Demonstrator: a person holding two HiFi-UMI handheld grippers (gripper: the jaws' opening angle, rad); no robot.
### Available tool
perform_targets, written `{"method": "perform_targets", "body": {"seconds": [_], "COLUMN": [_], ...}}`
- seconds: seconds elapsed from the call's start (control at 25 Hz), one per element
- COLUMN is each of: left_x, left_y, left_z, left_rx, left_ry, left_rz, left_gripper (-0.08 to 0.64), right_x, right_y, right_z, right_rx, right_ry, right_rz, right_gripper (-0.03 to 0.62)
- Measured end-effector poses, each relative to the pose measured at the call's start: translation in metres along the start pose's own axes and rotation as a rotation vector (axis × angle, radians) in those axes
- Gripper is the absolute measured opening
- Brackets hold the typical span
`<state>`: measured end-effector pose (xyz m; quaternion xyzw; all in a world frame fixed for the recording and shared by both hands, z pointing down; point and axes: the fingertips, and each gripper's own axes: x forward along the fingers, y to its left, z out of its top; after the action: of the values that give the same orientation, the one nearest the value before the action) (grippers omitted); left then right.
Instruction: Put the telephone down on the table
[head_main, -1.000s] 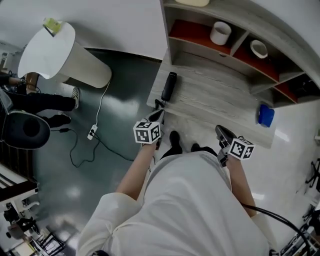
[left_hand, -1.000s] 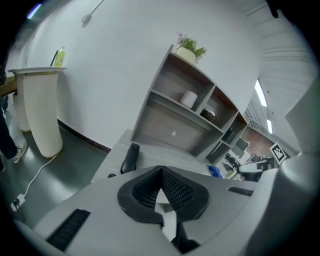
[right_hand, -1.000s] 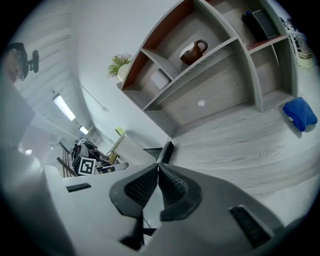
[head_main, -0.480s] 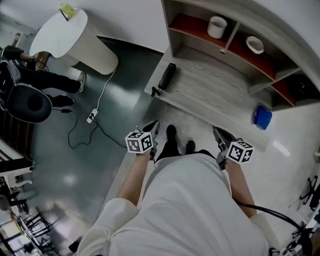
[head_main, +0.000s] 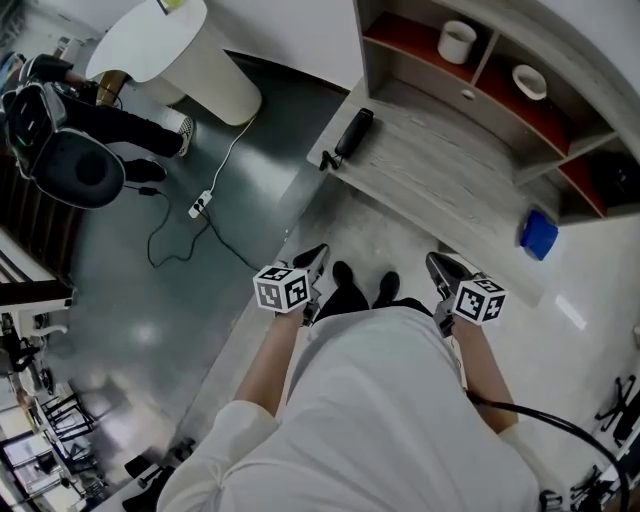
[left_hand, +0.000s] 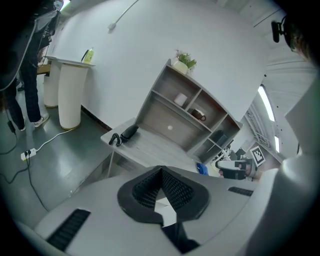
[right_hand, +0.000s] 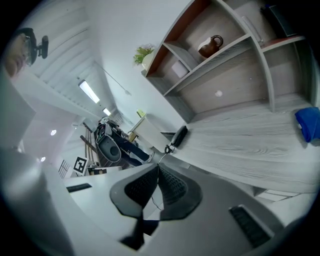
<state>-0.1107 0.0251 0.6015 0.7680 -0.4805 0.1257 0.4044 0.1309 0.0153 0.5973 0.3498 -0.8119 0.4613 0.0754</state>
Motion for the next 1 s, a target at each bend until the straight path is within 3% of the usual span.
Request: {"method": "perform_targets", "body": {"seconds": [0.28, 1.0], "left_x": [-0.013, -0.022], "left_y": [0.002, 0.022], "left_z": [-0.001, 0.011], "left_rx": [0.042, 0.060], "left_ry": [0.027, 0.038], "left_rz": [-0.020, -0.048], "left_gripper": [0.011, 0.011], "right_x": [-0.002, 0.010], "right_y": [0.015, 0.043], "right_z": [0.015, 0.040], "right_rx": [-0.002, -0.012], "right_ry": [-0.069, -0.192], "right_rz": [-0.020, -0.040], "right_gripper": [0.017, 0.017]}}
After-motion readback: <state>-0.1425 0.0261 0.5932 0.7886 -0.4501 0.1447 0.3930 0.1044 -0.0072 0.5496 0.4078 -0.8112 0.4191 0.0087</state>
